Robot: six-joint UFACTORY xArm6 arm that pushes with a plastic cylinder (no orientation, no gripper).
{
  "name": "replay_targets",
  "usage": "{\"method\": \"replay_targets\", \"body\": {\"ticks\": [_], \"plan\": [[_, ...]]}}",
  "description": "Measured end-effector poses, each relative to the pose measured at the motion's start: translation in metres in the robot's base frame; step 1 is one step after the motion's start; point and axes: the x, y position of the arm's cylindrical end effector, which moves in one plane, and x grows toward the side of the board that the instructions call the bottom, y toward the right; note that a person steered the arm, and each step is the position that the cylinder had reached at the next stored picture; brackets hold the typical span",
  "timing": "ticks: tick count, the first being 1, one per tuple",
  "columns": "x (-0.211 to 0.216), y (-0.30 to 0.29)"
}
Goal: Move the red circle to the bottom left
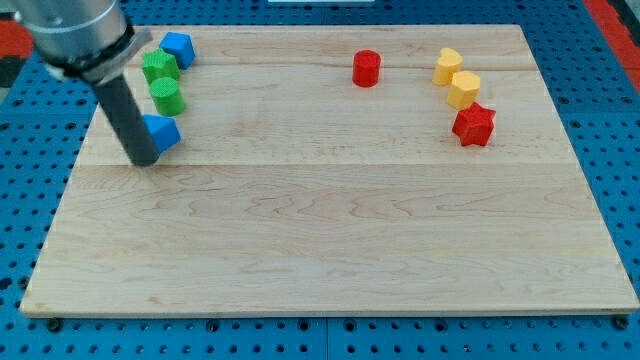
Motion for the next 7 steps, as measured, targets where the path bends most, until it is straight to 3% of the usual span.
{"method": "replay_targets", "body": {"ticks": [1, 2, 3, 4, 5, 6, 7], "plan": [[-0.024, 0.003], [0.012, 0.091], [-0.075, 0.17], [-0.145, 0.172], [-0.168, 0.238], [-0.16, 0.292], [-0.124, 0.289]]}}
